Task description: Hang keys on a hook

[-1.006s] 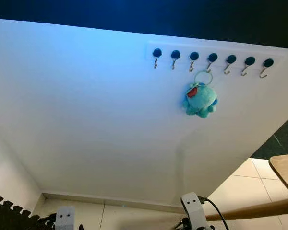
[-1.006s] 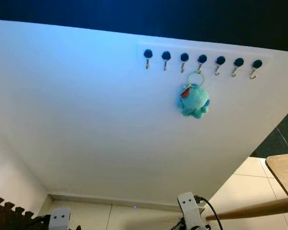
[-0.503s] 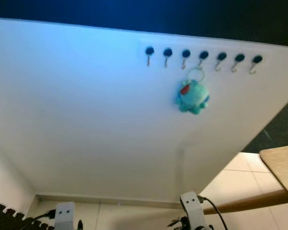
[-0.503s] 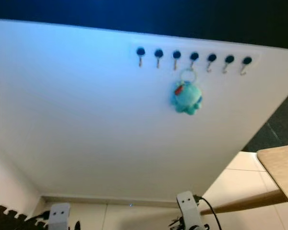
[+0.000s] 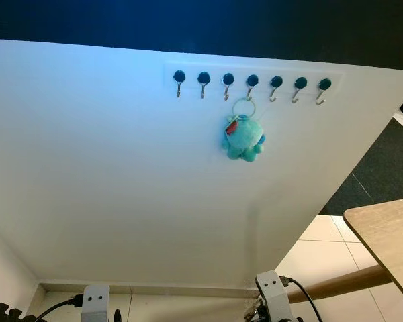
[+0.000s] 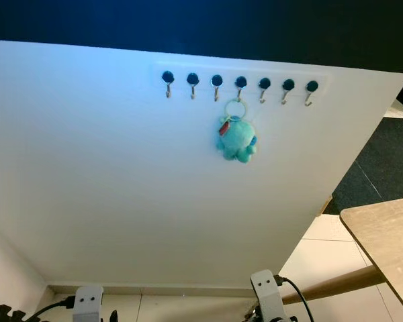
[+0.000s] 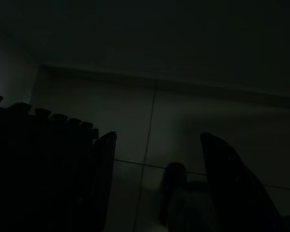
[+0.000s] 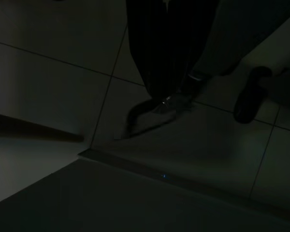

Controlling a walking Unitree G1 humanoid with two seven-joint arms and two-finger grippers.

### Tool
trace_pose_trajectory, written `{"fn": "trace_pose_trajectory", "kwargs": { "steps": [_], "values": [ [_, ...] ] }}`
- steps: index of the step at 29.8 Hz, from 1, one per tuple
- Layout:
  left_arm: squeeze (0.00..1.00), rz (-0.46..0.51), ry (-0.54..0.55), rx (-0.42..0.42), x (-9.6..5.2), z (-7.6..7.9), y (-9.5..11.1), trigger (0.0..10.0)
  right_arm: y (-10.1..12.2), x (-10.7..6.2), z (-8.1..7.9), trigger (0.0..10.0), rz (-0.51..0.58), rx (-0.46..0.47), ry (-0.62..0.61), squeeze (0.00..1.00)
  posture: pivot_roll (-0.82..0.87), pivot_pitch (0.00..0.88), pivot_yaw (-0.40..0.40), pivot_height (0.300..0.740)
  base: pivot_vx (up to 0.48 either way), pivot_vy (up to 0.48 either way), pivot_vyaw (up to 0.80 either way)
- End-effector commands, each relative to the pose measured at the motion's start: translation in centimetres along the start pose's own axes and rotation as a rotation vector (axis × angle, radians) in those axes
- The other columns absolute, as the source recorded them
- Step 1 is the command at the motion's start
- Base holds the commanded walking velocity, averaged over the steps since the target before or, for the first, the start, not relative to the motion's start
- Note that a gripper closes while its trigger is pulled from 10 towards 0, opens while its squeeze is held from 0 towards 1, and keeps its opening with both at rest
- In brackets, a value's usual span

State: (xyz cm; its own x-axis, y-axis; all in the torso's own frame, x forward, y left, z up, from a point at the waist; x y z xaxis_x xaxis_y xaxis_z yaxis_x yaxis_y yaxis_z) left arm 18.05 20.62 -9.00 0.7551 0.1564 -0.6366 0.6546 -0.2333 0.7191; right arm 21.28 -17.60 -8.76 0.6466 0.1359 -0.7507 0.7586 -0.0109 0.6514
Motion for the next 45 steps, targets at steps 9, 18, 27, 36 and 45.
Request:
{"fn": "trace_pose_trajectory", "kwargs": {
  "steps": [9, 18, 27, 36, 45],
  "values": [
    [0.00, -0.023, 0.032, -0.015, -0.2, -0.5, -0.5, 10.0, -0.1, -0.1, 0.1, 10.0, 0.002, 0.005, -0.005, 0.00, 0.08, 0.041, -0.074, 0.740, 0.000, -0.188, 0.00],
    [0.00, -0.027, 0.027, -0.006, -0.1, -0.5, -0.5, 10.0, 0.0, -0.1, 0.3, 10.0, 0.011, 0.002, -0.012, 0.00, 0.08, 0.046, -0.073, 0.740, 0.000, 0.000, 0.00],
    [0.00, -0.032, 0.035, -0.006, -0.2, -0.6, -0.7, 10.0, 3.0, 0.1, -1.2, 10.0, 0.163, -0.072, 0.094, 0.00, 0.07, 0.055, -0.070, 0.740, 0.000, 0.000, 0.00],
    [0.00, 0.000, 0.022, -0.006, -0.3, -0.4, -0.5, 10.0, 10.2, -1.6, -4.9, 10.0, 0.594, -0.206, 0.290, 0.00, 0.07, 0.064, -0.069, 0.740, 0.000, 0.000, 0.00],
    [0.00, 0.069, -0.005, -0.014, -0.3, -0.1, 0.4, 10.0, 15.7, -4.0, -7.3, 10.0, 0.908, -0.210, 0.317, 0.00, 0.07, 0.065, -0.067, 0.740, 0.000, 0.000, 0.00]
  ]
}}
Point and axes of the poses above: a point about 5 cm out from each wrist's last joint towards the gripper, its own x axis pointing out of the wrist towards the gripper, its own y axis along the axis of the wrist's last joint, z = x × y, the point moved 2 cm from there along x, pointing out of the wrist towards the gripper, and after that the axes turned 14 degrees about x, right-handed, at the moved point
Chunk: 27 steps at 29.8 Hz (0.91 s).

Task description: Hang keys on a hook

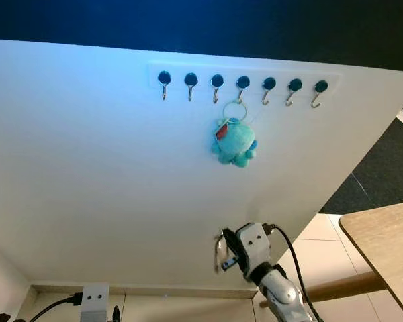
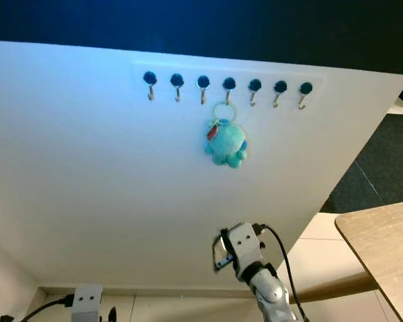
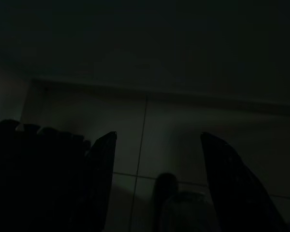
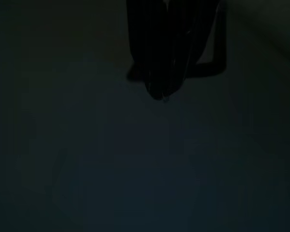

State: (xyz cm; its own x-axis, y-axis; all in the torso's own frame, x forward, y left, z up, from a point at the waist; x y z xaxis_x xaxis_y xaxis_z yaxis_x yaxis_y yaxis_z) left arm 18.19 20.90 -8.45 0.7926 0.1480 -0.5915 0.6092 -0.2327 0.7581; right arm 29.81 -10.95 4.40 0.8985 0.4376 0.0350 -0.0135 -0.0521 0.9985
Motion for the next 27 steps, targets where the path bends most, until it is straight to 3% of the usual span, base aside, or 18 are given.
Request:
{"fn": "trace_pose_trajectory", "kwargs": {
  "steps": [1, 5, 6, 13, 16, 20, 21, 24, 27],
  "values": [
    [0.00, 0.020, -0.015, -0.004, -0.1, 0.4, 0.1, 10.0, 1.9, 0.6, 0.1, 10.0, 0.107, -0.010, -0.022, 0.00, 0.07, 0.066, -0.068, 0.740, 0.000, 0.000, 0.00],
    [0.00, 0.031, -0.028, 0.014, -0.1, 0.5, 0.3, 10.0, 3.4, 0.9, 0.2, 10.0, 0.182, -0.017, -0.048, 0.00, 0.07, 0.067, -0.068, 0.740, 0.000, 0.000, 0.00],
    [0.00, 0.051, -0.058, 0.038, 0.0, 0.9, 0.6, 10.0, 4.6, 0.6, 1.0, 10.0, 0.247, -0.036, -0.116, 0.00, 0.06, 0.069, -0.069, 0.740, 0.000, 0.000, 0.00],
    [0.00, 0.151, -0.139, 0.088, 0.0, 2.1, 2.2, 10.0, 6.2, -0.5, 3.8, 10.0, 0.298, -0.114, -0.333, 0.00, 0.06, 0.072, -0.064, 0.740, 0.000, 0.000, 0.00],
    [0.00, 0.299, -0.238, 0.134, -0.2, 3.4, 4.5, 10.0, 8.0, -0.9, 5.7, 10.0, 0.352, -0.142, -0.465, 0.00, 0.06, 0.075, -0.063, 0.740, 0.000, 0.000, 0.00],
    [0.00, 0.475, -0.286, 0.148, -0.8, 3.9, 7.6, 10.0, 10.5, -0.5, 6.4, 10.0, 0.428, -0.159, -0.505, 0.00, 0.06, 0.078, -0.067, 0.740, 0.000, 0.000, 0.00],
    [0.00, 0.475, -0.286, 0.148, -0.8, 3.9, 7.6, 10.0, 10.5, -0.5, 6.4, 10.0, 0.428, -0.159, -0.505, 0.00, 0.06, 0.078, -0.067, 0.740, 0.000, 0.000, 0.00],
    [0.00, 0.611, -0.310, 0.143, -1.6, 4.2, 10.4, 10.0, 13.2, 0.3, 6.7, 10.0, 0.503, -0.160, -0.519, 0.00, 0.06, 0.078, -0.070, 0.740, 0.000, 0.000, 0.00],
    [0.00, 0.661, -0.324, 0.142, -2.1, 4.5, 11.4, 10.0, 15.0, 0.8, 6.8, 10.0, 0.554, -0.163, -0.531, 0.00, 0.06, 0.077, -0.071, 0.740, 0.000, 0.000, 0.00]
  ]
}}
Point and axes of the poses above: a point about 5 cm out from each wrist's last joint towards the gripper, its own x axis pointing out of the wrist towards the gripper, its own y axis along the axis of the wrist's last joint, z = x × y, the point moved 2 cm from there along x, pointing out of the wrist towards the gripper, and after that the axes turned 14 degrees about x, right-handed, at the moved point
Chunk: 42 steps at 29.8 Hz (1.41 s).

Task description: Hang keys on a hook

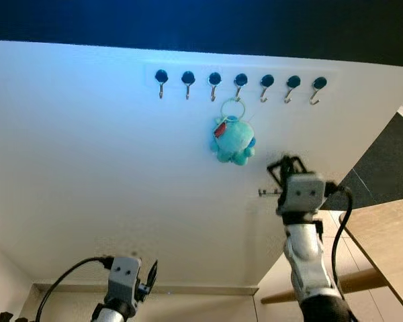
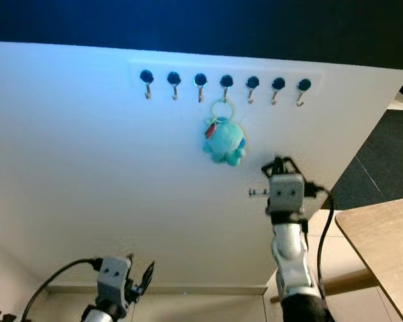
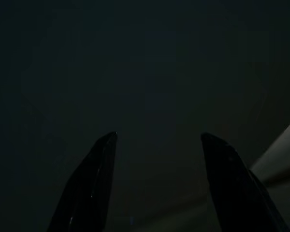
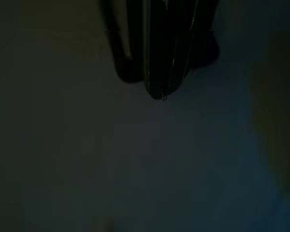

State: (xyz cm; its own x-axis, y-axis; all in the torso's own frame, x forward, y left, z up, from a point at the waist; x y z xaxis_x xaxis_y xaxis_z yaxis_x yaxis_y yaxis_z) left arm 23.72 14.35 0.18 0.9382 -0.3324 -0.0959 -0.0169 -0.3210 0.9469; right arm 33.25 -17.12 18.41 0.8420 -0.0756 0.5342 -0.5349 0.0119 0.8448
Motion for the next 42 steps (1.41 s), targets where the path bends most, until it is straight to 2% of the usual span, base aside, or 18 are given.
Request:
{"fn": "trace_pose_trajectory", "kwargs": {
  "steps": [1, 3, 10, 19, 20, 24, 28, 35, 36, 37, 42],
  "values": [
    [0.00, 0.009, -0.018, -0.021, -0.1, 0.8, 0.2, 10.0, 0.6, 0.5, 0.4, 10.0, 0.016, 0.000, -0.029, 0.00, 0.06, 0.077, -0.071, 0.740, 0.000, 0.000, 0.00],
    [0.00, 0.039, -0.025, -0.021, 0.0, 1.1, 0.9, 10.0, 1.8, 1.4, 0.1, 10.0, 0.061, 0.002, -0.038, 0.00, 0.06, 0.077, -0.071, 0.740, 0.000, 0.000, 0.00],
    [0.00, 0.096, -0.050, -0.018, 0.1, 1.6, 2.3, 10.0, 4.8, 3.2, -0.8, 10.0, 0.154, 0.028, -0.040, 0.00, 0.06, 0.079, -0.074, 0.740, 0.000, 0.000, 0.00],
    [0.00, 0.116, -0.071, -0.032, 0.1, 1.6, 3.2, 10.0, 6.3, 3.7, -1.3, 10.0, 0.191, 0.047, -0.031, 0.00, 0.05, 0.084, -0.072, 0.740, 0.000, 0.000, 0.00],
    [0.00, 0.165, -0.096, -0.040, 0.2, 1.7, 4.5, 10.0, 6.8, 3.9, -1.4, 10.0, 0.202, 0.050, -0.032, 0.00, 0.05, 0.088, -0.070, 0.740, 0.000, 0.000, 0.00],
    [0.00, 0.197, -0.112, -0.043, 0.2, 1.7, 5.4, 10.0, 7.1, 4.0, -1.3, 10.0, 0.205, 0.052, -0.035, 0.00, 0.05, 0.088, -0.070, 0.740, 0.000, 0.000, 0.00],
    [0.00, 0.272, -0.207, -0.006, 0.5, 2.2, 7.7, 10.0, 7.0, 3.8, -1.3, 10.0, 0.185, 0.057, -0.039, 0.00, 0.05, 0.090, -0.067, 0.740, 0.000, 0.000, 0.00],
    [0.00, 0.303, -0.251, 0.013, 0.6, 2.6, 8.7, 10.0, 6.7, 3.4, -1.3, 10.0, 0.164, 0.065, -0.040, 0.00, 0.05, 0.087, -0.062, 0.740, 0.000, 0.000, 0.00],
    [0.00, 0.355, -0.251, 0.008, 0.7, 2.4, 10.3, 10.0, 6.9, 3.4, -1.2, 10.0, 0.166, 0.065, -0.040, 0.00, 0.05, 0.085, -0.059, 0.740, 0.000, 0.000, 0.00],
    [0.00, 0.355, -0.251, 0.008, 0.7, 2.4, 10.3, 10.0, 6.9, 3.4, -1.2, 10.0, 0.166, 0.065, -0.040, 0.00, 0.05, 0.085, -0.059, 0.740, 0.000, 0.000, 0.00],
    [0.00, 0.471, -0.255, 0.016, 1.1, 1.6, 14.1, 10.0, 7.2, 3.4, -1.4, 10.0, 0.166, 0.059, -0.027, 0.00, 0.05, 0.086, -0.063, 0.740, 0.000, 0.000, 0.00]
  ]
}}
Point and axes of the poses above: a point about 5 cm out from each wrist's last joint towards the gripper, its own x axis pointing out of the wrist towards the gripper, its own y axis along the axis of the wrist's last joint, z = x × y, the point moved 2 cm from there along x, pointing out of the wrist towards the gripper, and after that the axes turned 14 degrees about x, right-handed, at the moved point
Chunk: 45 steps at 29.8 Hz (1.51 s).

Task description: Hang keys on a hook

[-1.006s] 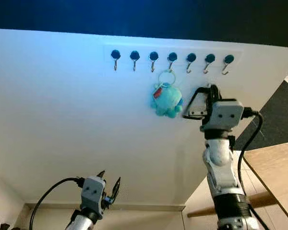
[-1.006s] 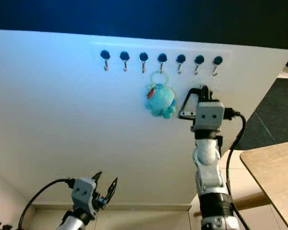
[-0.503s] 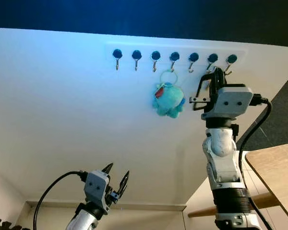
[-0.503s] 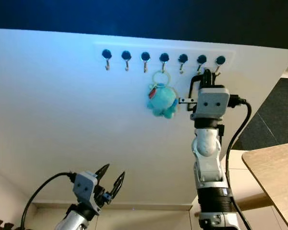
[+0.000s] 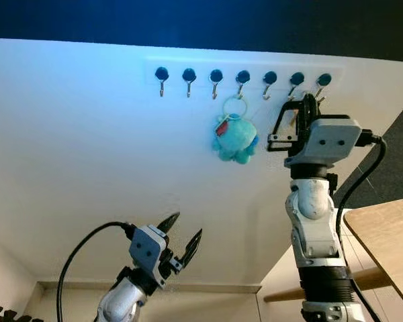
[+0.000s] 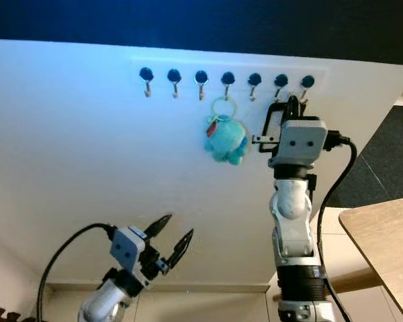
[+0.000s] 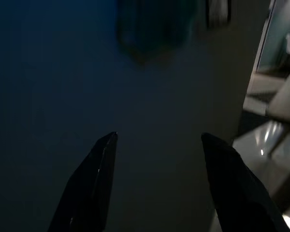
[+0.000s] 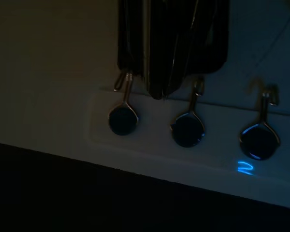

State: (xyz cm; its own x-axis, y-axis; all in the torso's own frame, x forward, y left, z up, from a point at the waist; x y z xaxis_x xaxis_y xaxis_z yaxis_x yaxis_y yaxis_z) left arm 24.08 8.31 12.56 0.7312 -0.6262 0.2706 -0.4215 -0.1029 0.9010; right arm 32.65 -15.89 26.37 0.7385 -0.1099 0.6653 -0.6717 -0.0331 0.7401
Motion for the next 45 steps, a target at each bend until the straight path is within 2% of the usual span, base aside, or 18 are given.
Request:
{"fn": "trace_pose_trajectory", "kwargs": {
  "steps": [1, 2, 4, 5, 6, 7, 8, 9, 12, 16, 21, 25, 38, 45],
  "values": [
    [0.00, 0.018, -0.030, -0.001, 0.4, 0.0, 0.9, 10.0, 0.2, -0.2, 0.0, 10.0, -0.003, -0.001, 0.009, 0.00, 0.05, 0.087, -0.064, 0.740, 0.000, 0.000, 0.00],
    [0.00, 0.018, -0.030, -0.001, 0.4, 0.0, 0.9, 10.0, 0.2, -0.2, 0.0, 10.0, -0.003, -0.001, 0.009, 0.00, 0.05, 0.087, -0.064, 0.740, 0.000, 0.000, 0.00],
    [0.00, 0.101, -0.040, 0.017, 2.0, -0.7, 3.4, 10.0, 0.1, -0.4, -0.2, 10.0, -0.012, -0.002, 0.026, 0.00, 0.05, 0.090, -0.066, 0.740, 0.000, 0.000, 0.00],
    [0.00, 0.101, -0.040, 0.017, 2.0, -0.7, 3.4, 10.0, 0.1, -0.4, -0.2, 10.0, -0.012, -0.002, 0.026, 0.00, 0.05, 0.090, -0.066, 0.740, 0.000, 0.000, 0.00],
    [0.00, 0.168, -0.049, 0.023, 3.3, -1.2, 5.6, 10.0, 0.0, -0.6, -0.5, 10.0, -0.016, -0.001, 0.038, 0.00, 0.05, 0.090, -0.067, 0.740, 0.000, 0.000, 0.00],
    [0.00, 0.168, -0.049, 0.023, 3.3, -1.2, 5.6, 10.0, 0.0, -0.6, -0.5, 10.0, -0.016, -0.001, 0.038, 0.00, 0.05, 0.090, -0.067, 0.740, 0.000, 0.000, 0.00],
    [0.00, 0.208, -0.057, 0.021, 4.1, -1.5, 7.0, 10.0, 0.1, -0.6, -0.7, 10.0, -0.017, -0.001, 0.046, 0.00, 0.05, 0.092, -0.067, 0.740, 0.000, 0.000, 0.00],
    [0.00, 0.208, -0.057, 0.021, 4.1, -1.5, 7.0, 10.0, 0.1, -0.6, -0.7, 10.0, -0.017, -0.001, 0.046, 0.00, 0.05, 0.092, -0.067, 0.740, 0.000, 0.000, 0.00],
    [0.00, 0.273, -0.078, 0.012, 5.1, -1.7, 9.3, 10.0, 0.2, -0.8, -0.9, 10.0, -0.017, 0.001, 0.049, 0.00, 0.05, 0.092, -0.065, 0.740, 0.000, 0.000, 0.00],
    [0.00, 0.304, -0.087, 0.023, 5.5, -1.9, 10.5, 10.0, 0.4, -0.7, -1.0, 10.0, -0.013, 0.000, 0.050, 0.00, 0.05, 0.094, -0.064, 0.740, 0.000, 0.000, 0.00],
    [0.00, 0.316, -0.100, 0.022, 5.6, -1.9, 11.1, 10.0, 0.8, -0.6, -1.0, 10.0, 0.001, -0.001, 0.048, 0.00, 0.04, 0.100, -0.064, 0.740, 0.000, 0.000, 0.00],
    [0.00, 0.305, -0.151, 0.015, 5.6, -1.4, 11.8, 10.0, 1.3, -0.4, -1.1, 10.0, 0.014, -0.001, 0.054, 0.00, 0.04, 0.101, -0.065, 0.740, 0.000, 0.000, 0.00],
    [0.00, 0.279, -0.188, 0.024, 5.7, -1.0, 11.8, 10.0, 2.4, 0.1, -1.7, 10.0, 0.047, 0.008, 0.075, 0.00, 0.04, 0.101, -0.067, 0.740, 0.000, 0.000, 0.00],
    [0.00, 0.263, -0.196, 0.028, 5.7, -0.9, 11.9, 10.0, 1.8, -0.1, -2.2, 10.0, 0.010, 0.012, 0.102, 0.00, 0.04, 0.099, -0.069, 0.740, 0.000, 0.000, 0.00]
  ]
}}
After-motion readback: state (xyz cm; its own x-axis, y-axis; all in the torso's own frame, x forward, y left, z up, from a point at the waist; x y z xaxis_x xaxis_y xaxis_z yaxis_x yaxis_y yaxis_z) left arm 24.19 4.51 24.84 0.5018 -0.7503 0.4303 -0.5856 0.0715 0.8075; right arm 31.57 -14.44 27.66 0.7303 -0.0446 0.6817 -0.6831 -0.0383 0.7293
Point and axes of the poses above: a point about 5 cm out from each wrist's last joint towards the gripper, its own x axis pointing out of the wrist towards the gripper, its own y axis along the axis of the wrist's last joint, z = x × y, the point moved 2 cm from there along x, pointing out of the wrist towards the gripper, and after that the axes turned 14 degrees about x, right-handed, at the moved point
